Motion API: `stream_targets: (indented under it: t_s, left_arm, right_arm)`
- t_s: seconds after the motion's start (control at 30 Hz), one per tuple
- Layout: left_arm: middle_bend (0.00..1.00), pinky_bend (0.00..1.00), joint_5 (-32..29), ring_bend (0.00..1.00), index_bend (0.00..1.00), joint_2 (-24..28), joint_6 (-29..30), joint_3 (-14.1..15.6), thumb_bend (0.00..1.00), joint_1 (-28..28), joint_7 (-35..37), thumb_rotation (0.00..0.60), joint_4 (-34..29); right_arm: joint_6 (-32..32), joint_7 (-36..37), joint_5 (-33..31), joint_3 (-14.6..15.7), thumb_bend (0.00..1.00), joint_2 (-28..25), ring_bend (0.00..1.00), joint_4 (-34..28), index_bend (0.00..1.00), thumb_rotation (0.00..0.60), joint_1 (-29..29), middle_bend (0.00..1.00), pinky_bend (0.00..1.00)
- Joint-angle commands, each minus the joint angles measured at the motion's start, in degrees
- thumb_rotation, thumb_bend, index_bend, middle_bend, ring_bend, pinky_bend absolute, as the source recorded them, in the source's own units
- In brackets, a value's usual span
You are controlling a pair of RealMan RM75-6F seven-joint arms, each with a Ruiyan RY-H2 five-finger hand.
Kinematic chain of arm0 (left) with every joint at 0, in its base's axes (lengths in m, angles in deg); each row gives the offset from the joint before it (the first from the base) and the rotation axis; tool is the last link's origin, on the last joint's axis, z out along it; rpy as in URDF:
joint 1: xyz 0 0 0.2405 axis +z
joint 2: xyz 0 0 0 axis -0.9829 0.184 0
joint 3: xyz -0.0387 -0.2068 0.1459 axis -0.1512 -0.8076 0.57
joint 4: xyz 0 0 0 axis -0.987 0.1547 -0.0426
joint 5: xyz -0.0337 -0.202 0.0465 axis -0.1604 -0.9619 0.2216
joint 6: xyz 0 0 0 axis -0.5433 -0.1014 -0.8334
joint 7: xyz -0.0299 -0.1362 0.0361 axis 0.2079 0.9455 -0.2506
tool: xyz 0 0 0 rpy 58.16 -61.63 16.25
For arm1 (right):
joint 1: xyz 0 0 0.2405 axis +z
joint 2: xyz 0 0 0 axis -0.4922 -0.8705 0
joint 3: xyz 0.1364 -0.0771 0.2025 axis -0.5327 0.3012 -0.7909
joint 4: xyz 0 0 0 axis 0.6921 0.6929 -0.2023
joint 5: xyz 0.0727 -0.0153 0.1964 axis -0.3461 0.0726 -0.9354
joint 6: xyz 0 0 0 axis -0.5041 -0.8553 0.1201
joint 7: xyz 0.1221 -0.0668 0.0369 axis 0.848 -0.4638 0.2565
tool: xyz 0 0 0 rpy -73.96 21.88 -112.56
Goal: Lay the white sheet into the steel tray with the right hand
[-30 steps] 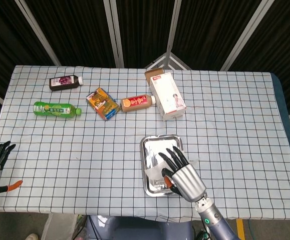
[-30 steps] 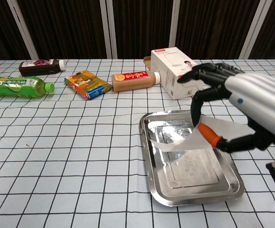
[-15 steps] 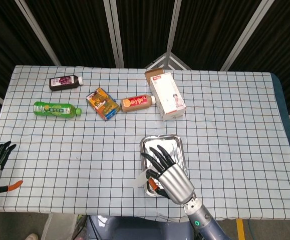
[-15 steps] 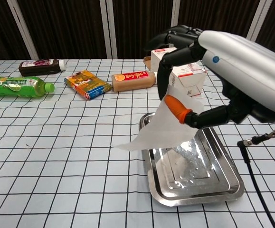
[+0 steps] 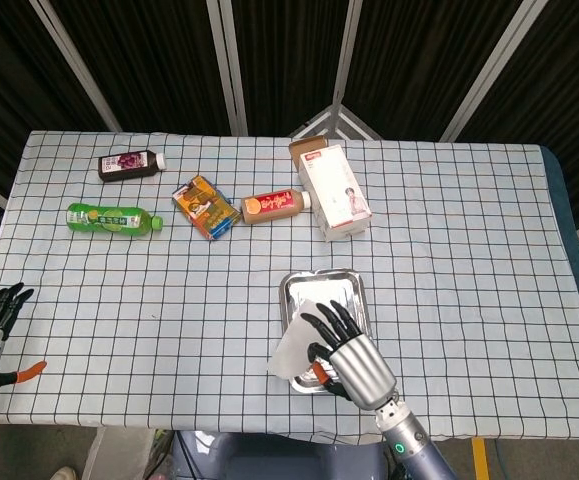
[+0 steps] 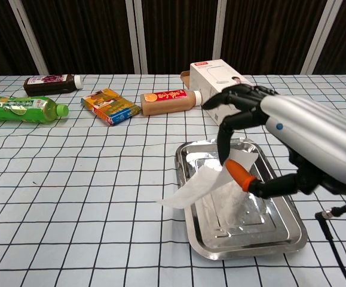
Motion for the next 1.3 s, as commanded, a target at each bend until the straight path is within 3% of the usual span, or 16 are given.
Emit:
stream_targets:
  t_s: [0.03,0.4,0.83,1.3]
  left_arm:
    - [0.0,0.0,0.0,0.0,0.0,-0.03,0.01,0.01,0.0,0.0,-0.08,0.6,-0.04]
    - [0.0,0.0,-0.1,0.0,0.0,-0.02,-0.01,0.0,0.0,0.0,-0.18,0.6,-0.17]
    - [0.0,0.0,-0.19,0.0,0.0,-0.04,0.01,-0.03,0.0,0.02,-0.17,0.6,-0.2]
    - [0.0,0.0,-0.28,0.0,0.0,-0.12,0.14,-0.07,0.0,0.08,-0.44,0.6,-0.3]
  right_arm:
    - [0.22,1.22,-1.67,1.49,0.56,-0.29,0.0,3.13,0.64,0.6,-1.2,0.17,0.0]
    - [1.86,4.09,-3.58,3.72,0.56,-1.15,0.0,9.91,0.65,0.6,-2.12,0.18,0.0]
    - [2.93,8.03,-0.93,6.97,0.56,-3.25,0.0,15.51,0.67,0.6,-1.75,0.18,0.0]
    - [1.01,8.26,7.55,8.16,0.56,-4.19,0.0,18.88,0.71,0.6,1.47,0.2,0.0]
